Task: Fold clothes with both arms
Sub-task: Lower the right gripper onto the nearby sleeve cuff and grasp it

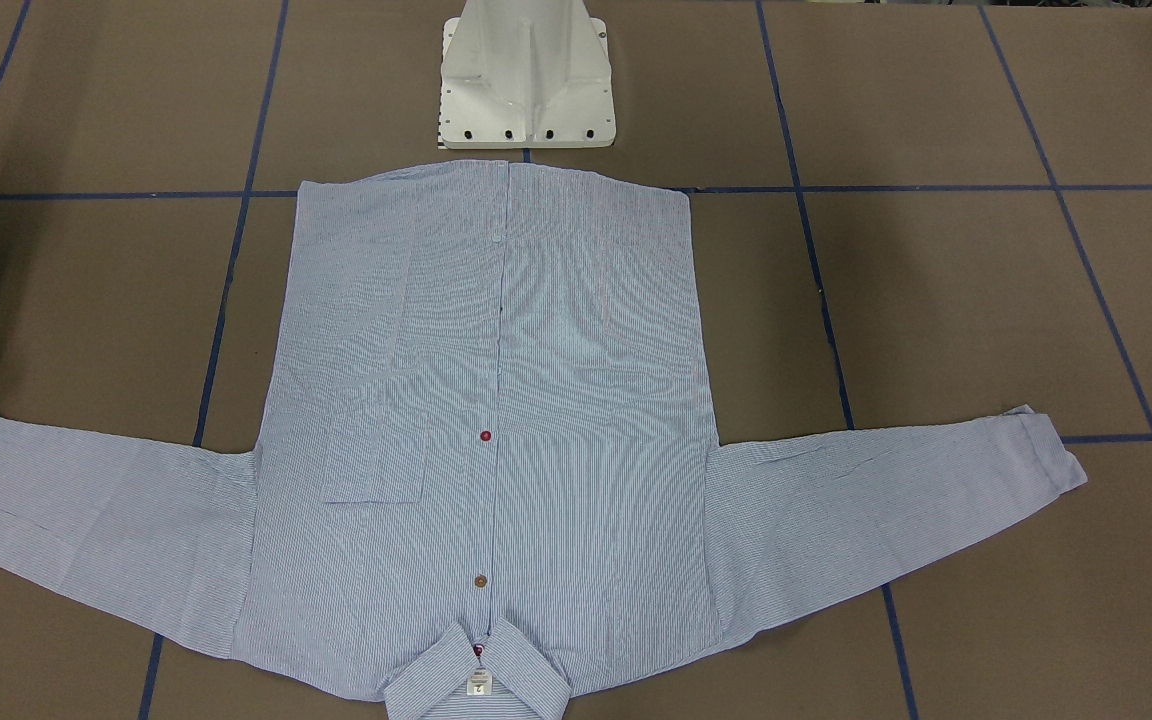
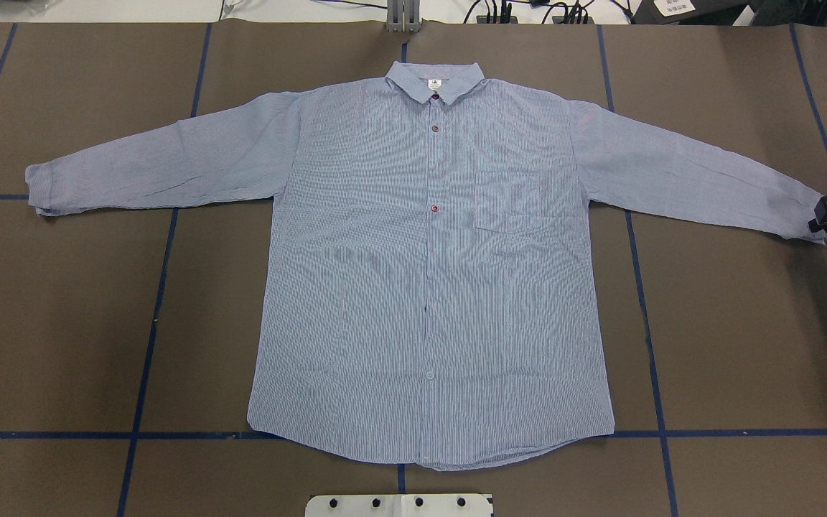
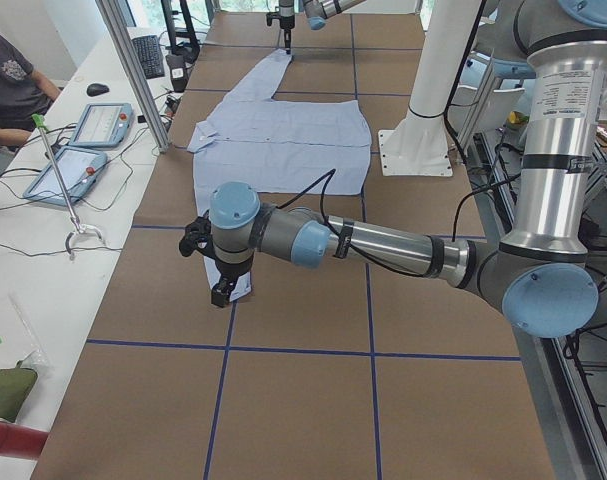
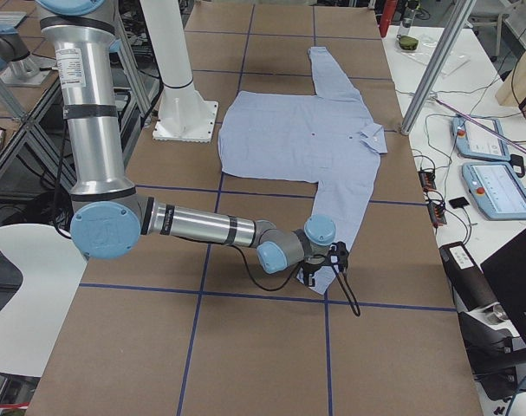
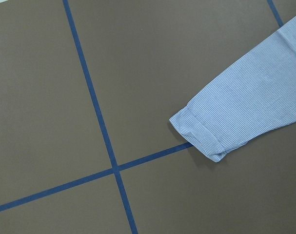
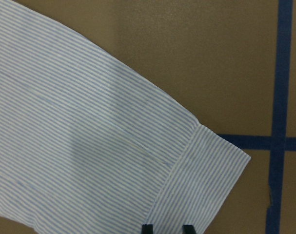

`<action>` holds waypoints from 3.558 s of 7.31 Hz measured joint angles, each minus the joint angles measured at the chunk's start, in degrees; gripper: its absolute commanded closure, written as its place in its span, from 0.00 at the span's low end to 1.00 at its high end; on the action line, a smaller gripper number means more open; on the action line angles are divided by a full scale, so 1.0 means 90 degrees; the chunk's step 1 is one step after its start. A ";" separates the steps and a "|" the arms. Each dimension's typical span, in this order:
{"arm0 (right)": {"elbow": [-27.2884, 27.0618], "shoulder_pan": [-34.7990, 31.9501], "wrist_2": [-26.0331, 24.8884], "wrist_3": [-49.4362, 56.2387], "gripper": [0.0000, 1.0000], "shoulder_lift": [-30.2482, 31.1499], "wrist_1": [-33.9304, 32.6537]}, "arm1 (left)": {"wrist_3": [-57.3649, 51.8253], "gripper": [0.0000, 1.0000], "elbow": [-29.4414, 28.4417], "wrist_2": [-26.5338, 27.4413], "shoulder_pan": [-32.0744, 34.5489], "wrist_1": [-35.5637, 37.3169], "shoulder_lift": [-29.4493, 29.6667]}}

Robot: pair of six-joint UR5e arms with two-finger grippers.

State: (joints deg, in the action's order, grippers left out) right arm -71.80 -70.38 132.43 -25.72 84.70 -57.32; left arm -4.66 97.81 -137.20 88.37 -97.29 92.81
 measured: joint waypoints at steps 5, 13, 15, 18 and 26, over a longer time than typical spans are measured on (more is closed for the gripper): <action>0.0008 -0.0002 -0.0098 0.0014 1.00 0.0101 -0.0008 | 0.0008 0.00 0.0034 0.0000 -0.0001 0.0000 0.0001; -0.0939 -0.0337 0.0312 -0.0051 1.00 0.0273 -0.0134 | 0.0290 0.00 0.0057 -0.0088 0.0004 0.0000 0.0009; -0.1028 -0.0398 0.0337 -0.0046 0.63 0.0521 -0.0136 | 0.0295 0.00 0.0064 -0.0138 0.0005 0.0000 0.0002; -0.0685 -0.0194 0.0052 -0.0050 0.46 0.0401 -0.0145 | 0.0302 0.00 0.0072 -0.0292 0.0005 0.0000 -0.0006; -0.0262 0.0052 -0.0214 -0.0040 0.46 0.0108 -0.0270 | 0.0348 0.00 0.0161 -0.0312 0.0005 0.0000 0.0001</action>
State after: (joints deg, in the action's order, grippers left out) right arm -74.16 -69.91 130.51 -26.08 85.67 -59.75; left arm -1.52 99.26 -140.00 88.42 -97.29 92.81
